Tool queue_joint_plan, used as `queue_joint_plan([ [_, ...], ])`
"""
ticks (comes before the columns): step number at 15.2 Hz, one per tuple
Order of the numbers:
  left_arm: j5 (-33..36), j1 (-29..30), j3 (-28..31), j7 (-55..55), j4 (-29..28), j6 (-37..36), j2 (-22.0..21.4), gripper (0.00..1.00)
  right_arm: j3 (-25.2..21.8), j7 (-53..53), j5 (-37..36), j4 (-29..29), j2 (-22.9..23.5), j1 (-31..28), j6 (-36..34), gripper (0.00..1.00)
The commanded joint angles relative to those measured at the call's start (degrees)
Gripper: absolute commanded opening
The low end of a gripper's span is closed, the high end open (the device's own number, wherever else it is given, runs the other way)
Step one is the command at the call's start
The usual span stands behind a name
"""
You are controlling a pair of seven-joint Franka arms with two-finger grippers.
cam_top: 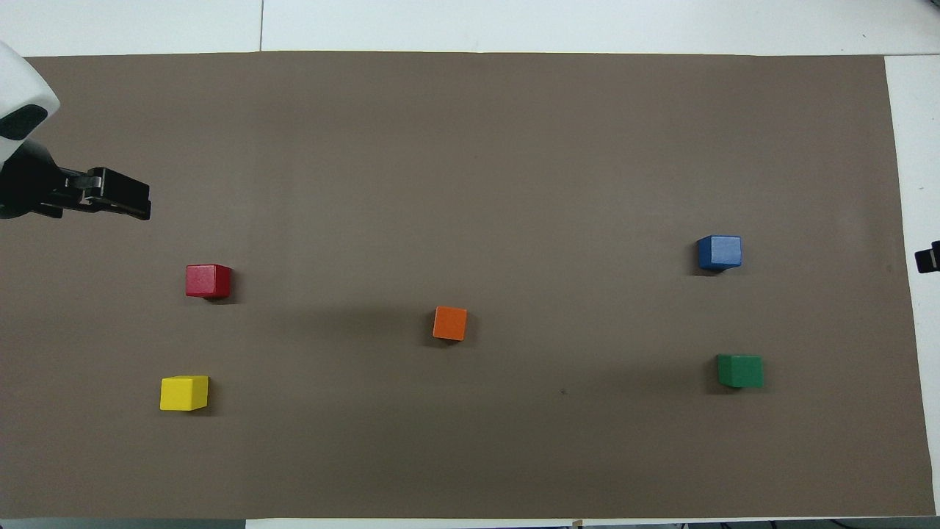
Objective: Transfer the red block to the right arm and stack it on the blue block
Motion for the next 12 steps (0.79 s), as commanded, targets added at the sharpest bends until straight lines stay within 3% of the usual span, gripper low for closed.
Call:
queue_joint_plan([
  [1,-0.70,-0.47,0.74,-0.44,0.62,-0.15,0.07,1.00,0.24,-1.37,-0.29,-0.59,-0.53,-0.77,-0.05,1.00],
  [9,-0.26,-0.21,0.65,-0.52,0.01,-0.15,-0.37,1.00,0.42,-1.81,-0.29,-1.11,-0.71,-0.59,-0.05,1.00],
  [12,-0.17,0.23,1.88,-0.62,-5.41,5.80,-2.64,1.00,0.42,-1.46,0.06,-3.39,-2.02,-0.24,0.04,1.00],
])
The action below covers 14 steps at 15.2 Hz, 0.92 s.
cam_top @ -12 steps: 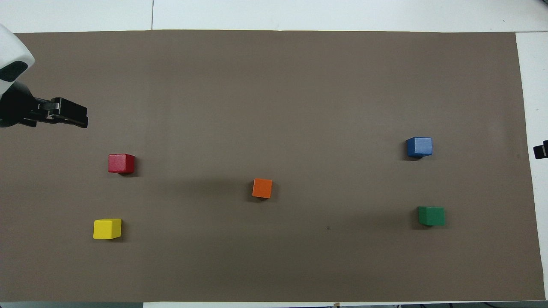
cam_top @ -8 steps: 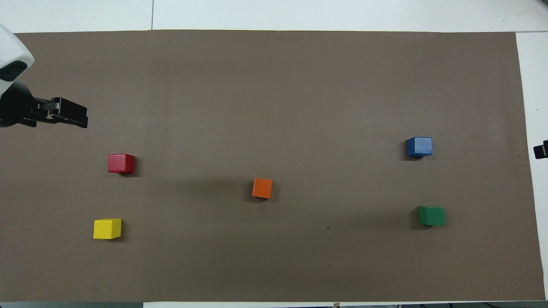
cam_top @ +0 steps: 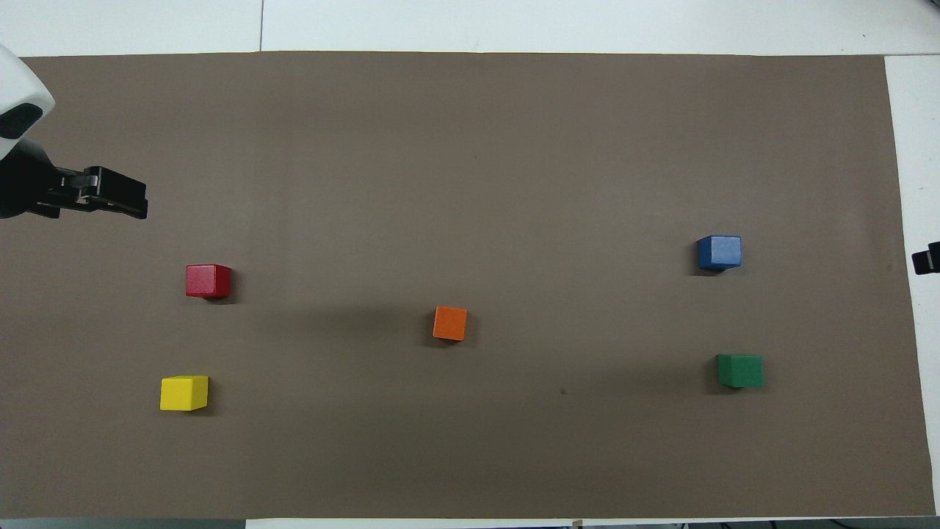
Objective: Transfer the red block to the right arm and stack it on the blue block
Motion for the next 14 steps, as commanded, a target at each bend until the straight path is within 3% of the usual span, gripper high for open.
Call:
queue_joint_plan([
  [1,-0.15,0.61,1.15,0.18,-8.86,7.76,-4.12,1.00,0.30,-1.46,0.06,-3.54,-2.20,-0.32,0.24,1.00],
  [5,-0.15,2.02,1.15,0.62,-19.17,15.60,-5.81,1.00,0.30,-1.46,3.55,-12.66,-6.50,-0.85,5.14,1.00],
  [7,-0.15,2.98,1.15,0.53,-24.08,20.60,-5.63,1.00,0.03,-1.72,9.43,-18.03,-8.61,-2.51,8.05,1.00],
  [10,-0.24,3.43,1.15,-0.25,-31.64,29.56,-5.11,1.00,0.03,-3.30,17.08,-20.68,-8.71,-3.13,8.23,1.00],
  [14,-0.33,3.43,1.15,-3.51,-41.32,42.14,-3.35,1.00,0.03,-12.07,31.23,-27.00,-8.62,-7.70,10.08,1.00],
])
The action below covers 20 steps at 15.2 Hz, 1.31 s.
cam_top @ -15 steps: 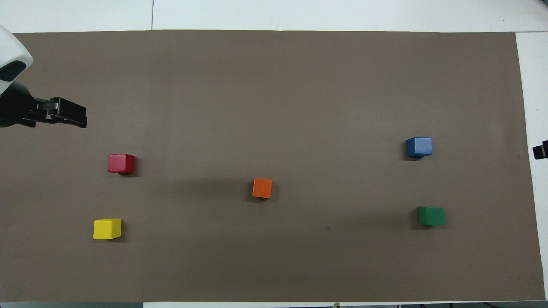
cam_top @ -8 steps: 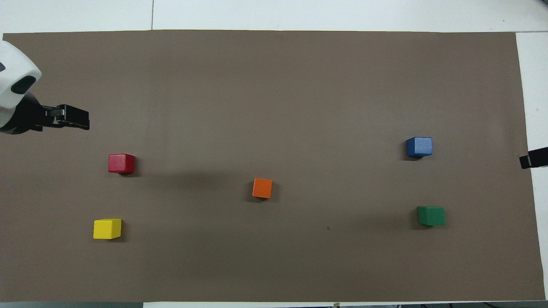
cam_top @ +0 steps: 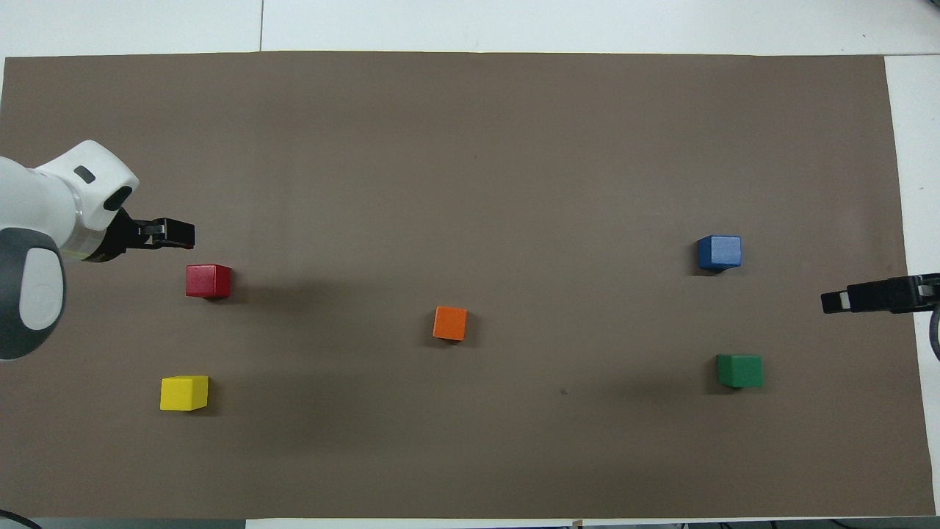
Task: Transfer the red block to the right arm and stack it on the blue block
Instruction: 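Reach the left gripper to the red cube while the right gripper advances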
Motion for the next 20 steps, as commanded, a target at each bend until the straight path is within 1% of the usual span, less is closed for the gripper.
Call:
queue_joint_plan([
  [1,-0.33,0.39,-0.10,-1.57,-6.17,7.32,0.14,1.00,0.23,-7.89,9.68,-6.53,-1.27,-3.89,2.52,1.00],
  [4,-0.33,1.53,-0.10,-1.39,-8.28,9.96,1.38,1.00,0.23,-15.79,22.85,-11.63,-0.66,-6.61,1.29,1.00],
  [6,-0.33,1.62,-0.19,-1.39,-9.95,12.24,1.38,1.00,0.23,-21.42,31.29,-12.96,2.58,-8.46,-3.00,1.00],
  [9,-0.33,1.71,-0.10,-1.13,-10.66,14.10,2.25,1.00,0.23,-23.20,39.48,-14.01,4.61,-8.21,-7.40,1.00],
  [11,-0.33,1.62,-0.19,-1.13,-10.66,14.54,3.13,1.00,0.32,-27.74,45.19,-16.03,7.41,-7.77,-10.22,1.00],
  [13,-0.33,1.62,-0.19,-1.04,-11.19,15.24,3.92,1.00,0.41,-30.06,47.41,-16.39,9.18,-6.63,-12.50,1.00],
  [15,-0.33,1.62,-0.19,-1.13,-11.63,16.21,4.54,1.00,0.41,-30.06,53.36,-17.96,11.72,-4.87,-17.58,1.00],
  [16,-0.33,1.62,-0.19,-1.22,-11.72,16.04,4.54,0.78,0.41,-30.32,55.92,-18.06,14.35,-3.65,-21.01,1.00],
  [17,-0.33,1.62,-0.19,-1.30,-11.72,15.86,4.54,0.53,0.41,-30.41,58.64,-17.88,16.98,-2.50,-24.61,1.00],
  [18,-0.33,1.62,-0.19,-1.57,-11.63,15.51,4.54,0.21,0.41,-30.32,60.58,-17.88,18.14,-1.36,-26.56,1.00],
  [19,-0.33,1.27,-0.19,-1.74,-11.28,14.20,4.54,0.00,0.41,-29.97,61.91,-18.06,18.41,0.13,-27.27,1.00],
  [20,-0.33,0.83,-0.28,-1.92,-10.41,11.93,4.54,0.00,0.41,-29.19,63.66,-18.32,18.85,1.54,-27.98,1.00],
])
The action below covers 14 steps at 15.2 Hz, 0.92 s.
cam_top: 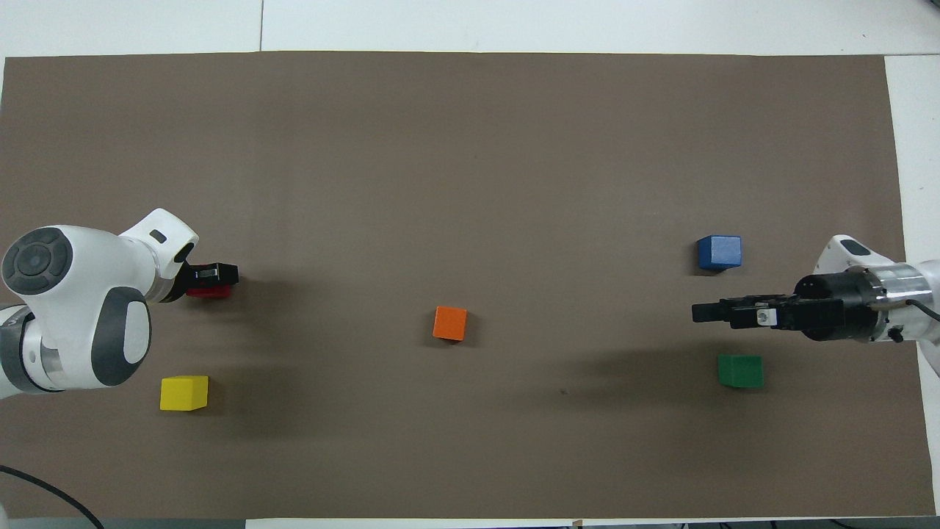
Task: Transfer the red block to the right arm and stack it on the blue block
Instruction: 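Reach the left gripper to the red cube while the right gripper advances, then lift the red cube with the left gripper toward the right gripper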
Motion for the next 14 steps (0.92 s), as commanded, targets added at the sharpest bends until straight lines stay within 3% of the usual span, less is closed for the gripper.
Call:
queue_joint_plan([
  [1,-0.67,-0.94,-0.50,-1.48,1.84,-4.93,-0.86,0.00,0.03,0.61,5.57,-0.70,2.32,3.03,-3.23,1.00],
  [7,-8.74,-9.55,-1.21,-20.44,22.05,-35.06,-3.32,0.00,0.29,1.23,21.38,-3.42,5.49,12.42,-9.12,1.00],
  [11,-16.30,-11.05,-6.03,-36.25,23.39,-42.03,-12.27,0.00,0.55,2.28,30.80,-5.10,4.97,17.44,-9.92,1.00],
  [14,-22.28,-12.72,-10.86,-49.86,23.48,-42.93,-15.45,0.00,0.55,2.55,37.22,-6.06,5.06,21.49,-9.92,1.00],
])
